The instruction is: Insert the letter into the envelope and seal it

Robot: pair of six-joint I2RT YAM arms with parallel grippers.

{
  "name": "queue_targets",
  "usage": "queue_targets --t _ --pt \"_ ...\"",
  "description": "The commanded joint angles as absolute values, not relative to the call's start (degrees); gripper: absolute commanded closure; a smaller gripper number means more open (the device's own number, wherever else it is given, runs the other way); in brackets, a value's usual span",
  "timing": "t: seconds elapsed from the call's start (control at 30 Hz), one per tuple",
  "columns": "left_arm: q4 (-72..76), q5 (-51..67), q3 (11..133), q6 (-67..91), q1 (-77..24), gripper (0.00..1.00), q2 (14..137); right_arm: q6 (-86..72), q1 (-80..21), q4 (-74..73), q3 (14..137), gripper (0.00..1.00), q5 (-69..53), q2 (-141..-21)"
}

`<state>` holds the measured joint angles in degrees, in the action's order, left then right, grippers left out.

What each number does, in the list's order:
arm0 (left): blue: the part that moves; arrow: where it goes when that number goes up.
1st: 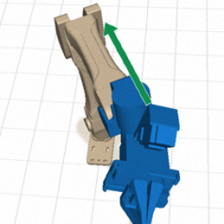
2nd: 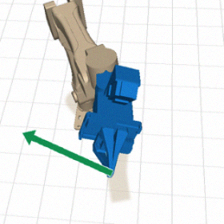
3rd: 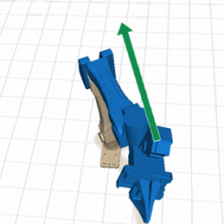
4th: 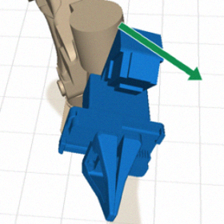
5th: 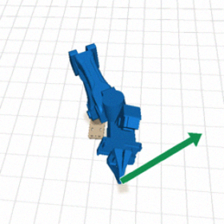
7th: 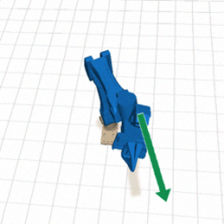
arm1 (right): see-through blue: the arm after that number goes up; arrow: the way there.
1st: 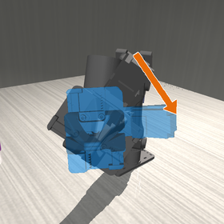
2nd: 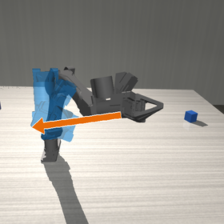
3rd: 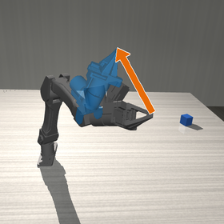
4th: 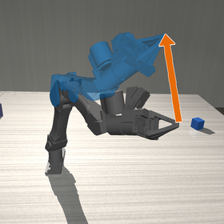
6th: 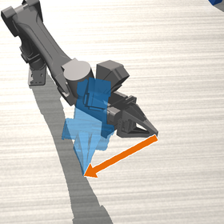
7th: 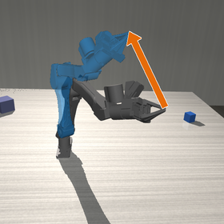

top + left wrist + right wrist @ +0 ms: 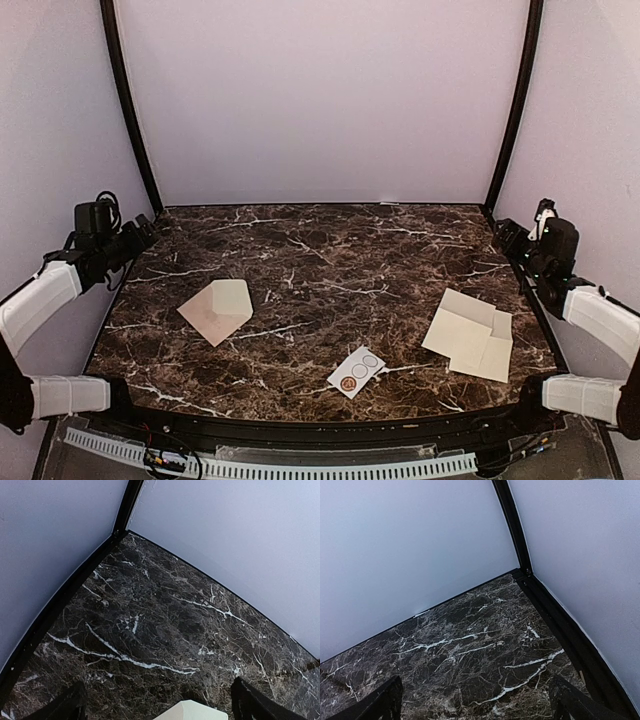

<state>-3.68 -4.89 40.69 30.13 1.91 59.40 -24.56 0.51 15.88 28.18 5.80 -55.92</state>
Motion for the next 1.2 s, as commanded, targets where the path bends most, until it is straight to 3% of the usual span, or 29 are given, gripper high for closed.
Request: queue_targets --t 0.0,0.3,0.63,0.77,0.97,1.17 --pt "-11.41 -0.85 46.94 28.74 1.78 0.01 59.01 -24.77 0.51 11.82 29.77 0.02 3.28 -54.08" --pt "-20.86 4.16 57.61 15.15 1.85 0.01 59.1 -26.08 0.55 -0.34 33.45 0.01 -4.36 -51.0" --pt "-11.56 18.57 56.96 14.01 -4.45 0.01 58.1 -38.25 0.53 -25.39 34.32 0.01 -10.07 -49.6" --pt "-7.8 15.26 54.05 13.58 -4.49 0.01 57.84 -41.72 0.6 -31.49 32.2 0.01 -6.99 -47.53" --pt "-8.76 12.38 50.96 11.79 -4.51 0.01 56.73 -46.57 0.62 -32.48 27.0 0.02 -8.39 -45.69" --pt "-8.65 13.51 50.93 12.08 -4.48 0.01 56.82 -48.65 0.62 -27.65 21.91 0.1 -12.63 -47.72"
